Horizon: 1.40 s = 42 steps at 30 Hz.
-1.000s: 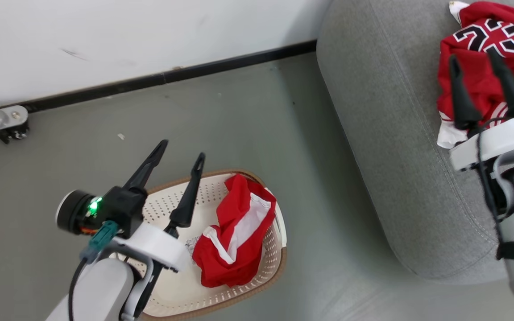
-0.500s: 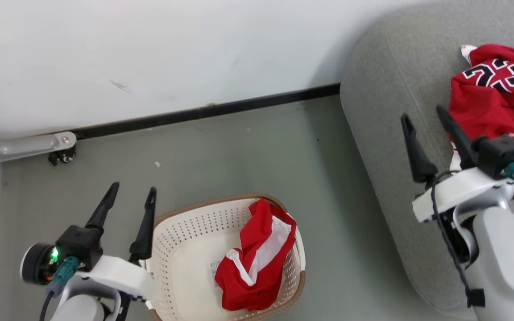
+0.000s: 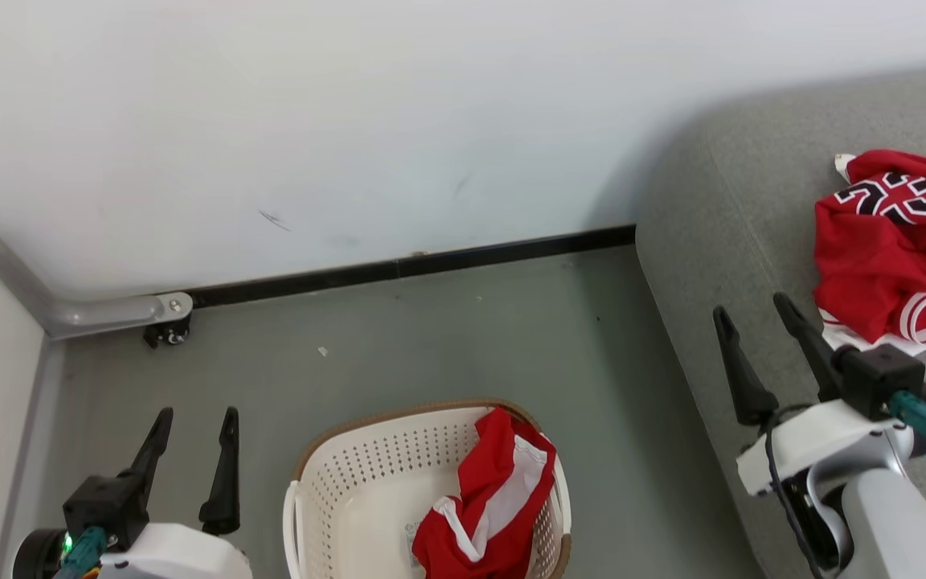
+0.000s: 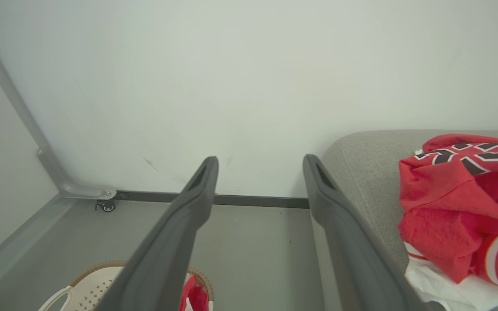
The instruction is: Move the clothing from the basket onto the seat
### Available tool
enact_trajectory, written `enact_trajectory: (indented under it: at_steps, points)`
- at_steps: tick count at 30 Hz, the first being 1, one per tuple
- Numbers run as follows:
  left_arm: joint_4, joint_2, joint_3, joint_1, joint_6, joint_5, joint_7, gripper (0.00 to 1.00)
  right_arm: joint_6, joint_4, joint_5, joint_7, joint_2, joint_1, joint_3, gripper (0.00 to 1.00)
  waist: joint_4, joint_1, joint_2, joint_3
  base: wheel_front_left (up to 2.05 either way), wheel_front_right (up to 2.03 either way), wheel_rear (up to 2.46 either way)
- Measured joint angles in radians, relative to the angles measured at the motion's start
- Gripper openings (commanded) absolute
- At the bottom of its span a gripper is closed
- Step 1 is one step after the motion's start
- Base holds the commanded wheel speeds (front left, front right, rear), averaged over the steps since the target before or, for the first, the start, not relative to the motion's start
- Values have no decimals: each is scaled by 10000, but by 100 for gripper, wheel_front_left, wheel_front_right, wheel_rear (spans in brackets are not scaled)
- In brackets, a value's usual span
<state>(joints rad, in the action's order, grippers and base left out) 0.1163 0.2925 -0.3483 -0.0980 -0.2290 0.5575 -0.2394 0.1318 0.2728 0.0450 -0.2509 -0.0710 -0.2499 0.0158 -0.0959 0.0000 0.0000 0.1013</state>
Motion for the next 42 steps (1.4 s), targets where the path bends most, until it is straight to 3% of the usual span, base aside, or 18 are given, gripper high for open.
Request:
enact_trajectory:
  at_steps: [23, 42]
  points:
    - [6, 61, 272, 1318, -58, 226, -46, 100, 0, -698, -272, 0, 268, 2119, -36, 100, 396, 0, 0, -1320, 0, 0, 0]
    - [-424, 169, 378, 1476, -58, 226, -86, 100, 0, -1406, 10, 2, 282, 2470, 8, 100, 452, 0, 0, -1201, 0, 0, 0]
